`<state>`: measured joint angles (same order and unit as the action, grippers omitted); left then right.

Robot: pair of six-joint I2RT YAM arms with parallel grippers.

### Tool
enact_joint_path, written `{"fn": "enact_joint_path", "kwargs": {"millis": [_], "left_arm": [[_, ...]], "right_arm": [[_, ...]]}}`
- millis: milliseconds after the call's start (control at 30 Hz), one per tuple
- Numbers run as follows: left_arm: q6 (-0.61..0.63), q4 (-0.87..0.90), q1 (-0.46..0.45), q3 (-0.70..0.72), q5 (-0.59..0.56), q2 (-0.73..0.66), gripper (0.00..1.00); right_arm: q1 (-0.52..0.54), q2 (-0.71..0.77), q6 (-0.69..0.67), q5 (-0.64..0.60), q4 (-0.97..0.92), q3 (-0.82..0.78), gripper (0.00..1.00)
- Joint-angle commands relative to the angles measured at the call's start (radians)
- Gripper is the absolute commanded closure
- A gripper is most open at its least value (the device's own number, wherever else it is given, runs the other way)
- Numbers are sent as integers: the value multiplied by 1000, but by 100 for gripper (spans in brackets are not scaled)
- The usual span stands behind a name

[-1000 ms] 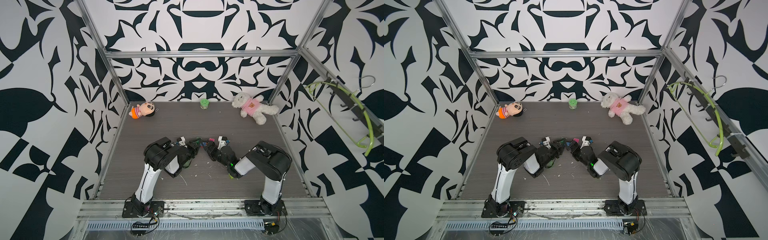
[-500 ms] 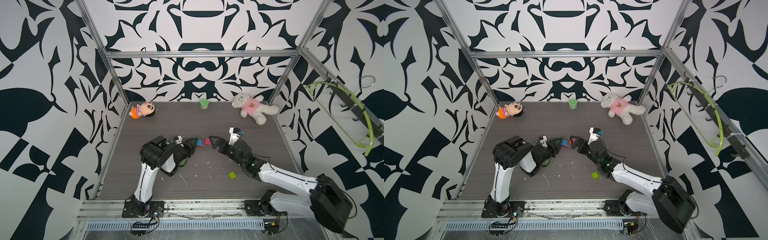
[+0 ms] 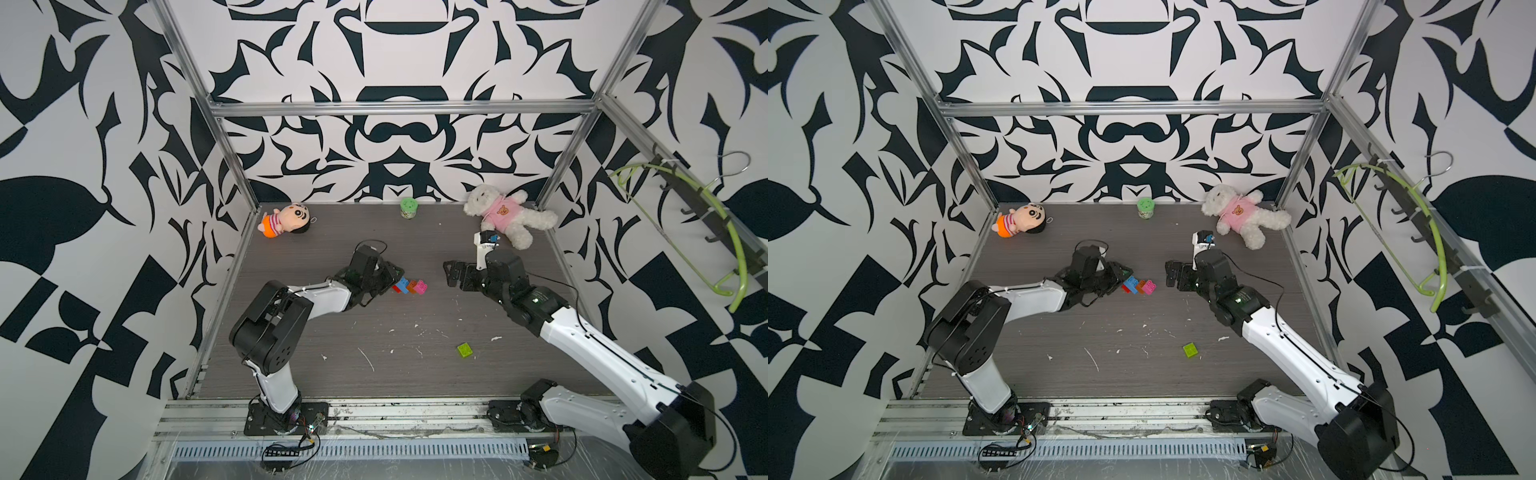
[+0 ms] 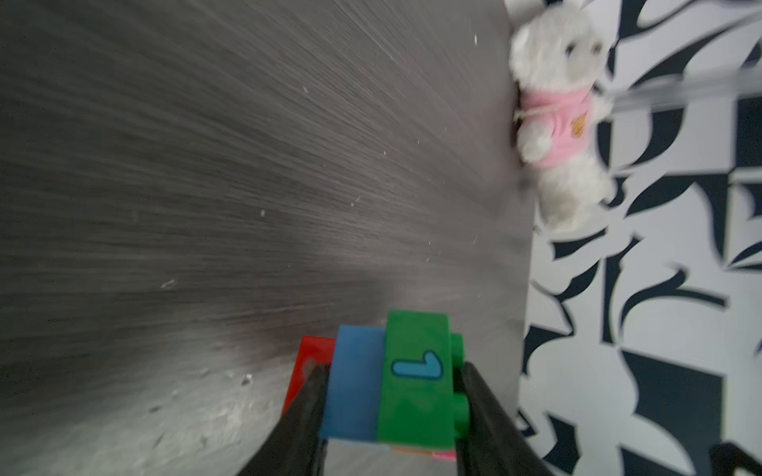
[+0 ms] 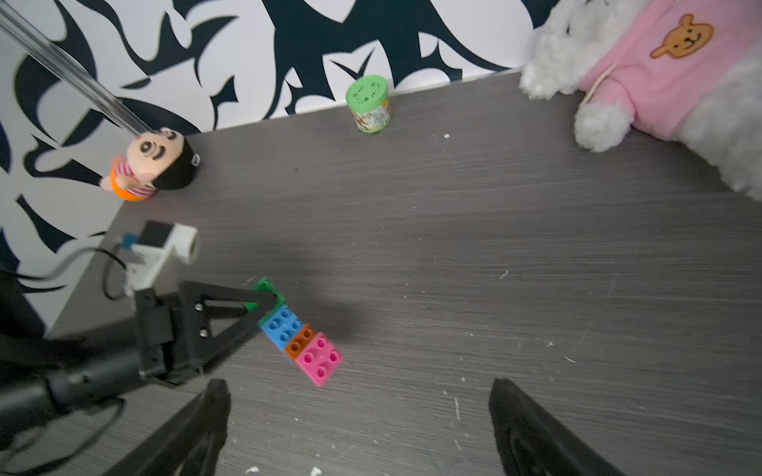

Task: Assemble the letter v with lego
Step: Place the lego brick at the center of the board.

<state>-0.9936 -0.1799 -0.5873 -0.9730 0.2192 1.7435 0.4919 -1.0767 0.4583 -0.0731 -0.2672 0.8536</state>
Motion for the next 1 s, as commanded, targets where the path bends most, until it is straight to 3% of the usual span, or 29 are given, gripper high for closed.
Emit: {"fn": "enact_joint_path", "kwargs": {"millis": [0,133,367,467,567,733,967], "left_arm": [[308,462,45,-120,111,-8,77],[497,727,99,-320,246,76,78],[800,1232,98,-688,162,233,79],[893,1395,84,-799,45,301,83],[964,1471,73,-852,-22,334,85],[1083,1540,6,-931,-268,399,82],[1202,1588,-34,-1121,-361,574,83]], "right_arm": [[-54,5,-69,103,-67,42,0],[-62,-17,-83,110,-112,59,0],[-64,-30,-58,112,-109,15,0],[-62,-52,-49,127,-118,10,2],[-59,-70,-46,154,-121,-2,4],[-59,-73,-27,172,-121,-40,4],[-54,-61,8,192,-222,-60,5]]}}
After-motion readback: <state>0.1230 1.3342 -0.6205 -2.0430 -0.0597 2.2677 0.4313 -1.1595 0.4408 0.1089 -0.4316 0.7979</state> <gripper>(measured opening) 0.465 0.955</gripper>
